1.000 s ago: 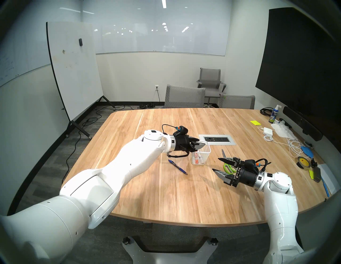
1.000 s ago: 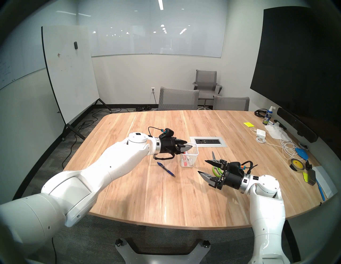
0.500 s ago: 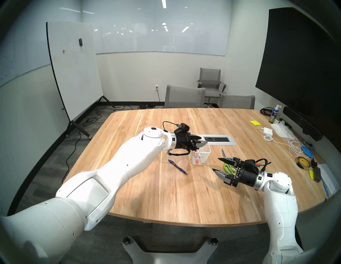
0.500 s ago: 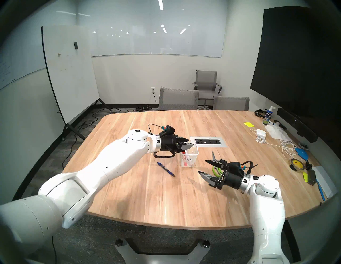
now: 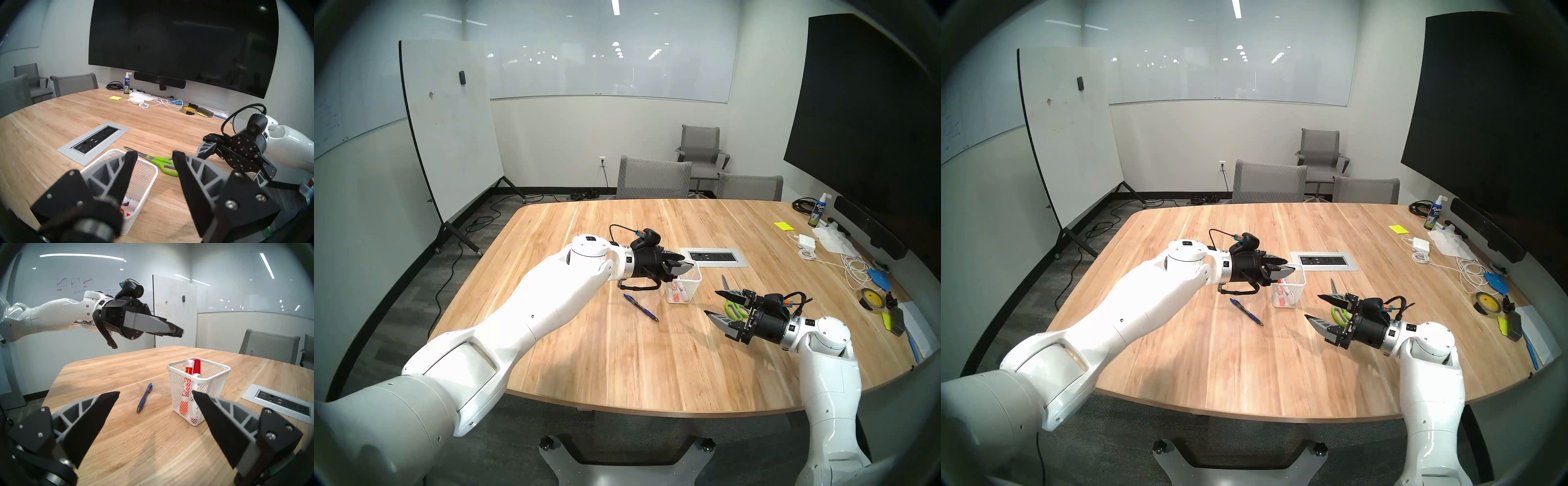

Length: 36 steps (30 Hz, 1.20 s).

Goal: Place the pen, the marker, and the scissors into the pen holder

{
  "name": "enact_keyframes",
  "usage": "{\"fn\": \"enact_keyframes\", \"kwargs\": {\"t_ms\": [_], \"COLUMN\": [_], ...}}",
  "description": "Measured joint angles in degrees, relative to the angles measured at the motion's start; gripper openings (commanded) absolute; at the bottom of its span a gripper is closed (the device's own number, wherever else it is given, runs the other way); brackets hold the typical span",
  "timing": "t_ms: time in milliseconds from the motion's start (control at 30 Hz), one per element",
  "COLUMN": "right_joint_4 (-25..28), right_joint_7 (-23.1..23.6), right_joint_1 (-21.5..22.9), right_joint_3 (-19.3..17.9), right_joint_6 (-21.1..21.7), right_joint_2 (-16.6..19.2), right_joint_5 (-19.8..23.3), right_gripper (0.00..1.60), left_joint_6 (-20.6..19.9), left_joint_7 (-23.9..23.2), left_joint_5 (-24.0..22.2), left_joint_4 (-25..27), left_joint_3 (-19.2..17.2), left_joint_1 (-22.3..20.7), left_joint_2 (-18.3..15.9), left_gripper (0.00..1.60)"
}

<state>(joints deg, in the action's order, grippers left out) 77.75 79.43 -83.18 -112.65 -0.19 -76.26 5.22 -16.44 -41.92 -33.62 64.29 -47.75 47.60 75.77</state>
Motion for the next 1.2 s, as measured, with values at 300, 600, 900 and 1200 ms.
{"fn": "enact_keyframes", "kwargs": {"t_ms": [300,600,900,1200], "right_joint_4": [-0.02,-0.04,-0.05,-0.06], "right_joint_7": [0.26,0.52,0.77,0.97], "right_joint_1": [0.11,0.20,0.30,0.41], "right_joint_3": [-0.27,-0.52,-0.76,-1.01], "right_joint_6": [0.00,-0.01,-0.01,0.00], "right_joint_2": [-0.23,-0.45,-0.67,-0.88], "right_joint_5": [-0.30,-0.59,-0.88,-1.14], "right_gripper": [1.60,1.60,1.60,1.60], "left_joint_6": [-1.90,-3.33,-5.00,-7.21], "left_joint_7": [1.00,2.01,4.46,9.10], "left_joint_5": [-0.17,-0.25,-0.78,-1.72], "left_joint_4": [6.93,13.96,21.21,28.19], "left_joint_3": [-0.34,-0.83,-2.43,-4.56], "left_joint_1": [3.23,6.21,10.37,16.25], "left_joint_2": [-3.44,-6.67,-10.72,-14.98], "left_gripper": [1.10,1.06,1.05,0.91]}}
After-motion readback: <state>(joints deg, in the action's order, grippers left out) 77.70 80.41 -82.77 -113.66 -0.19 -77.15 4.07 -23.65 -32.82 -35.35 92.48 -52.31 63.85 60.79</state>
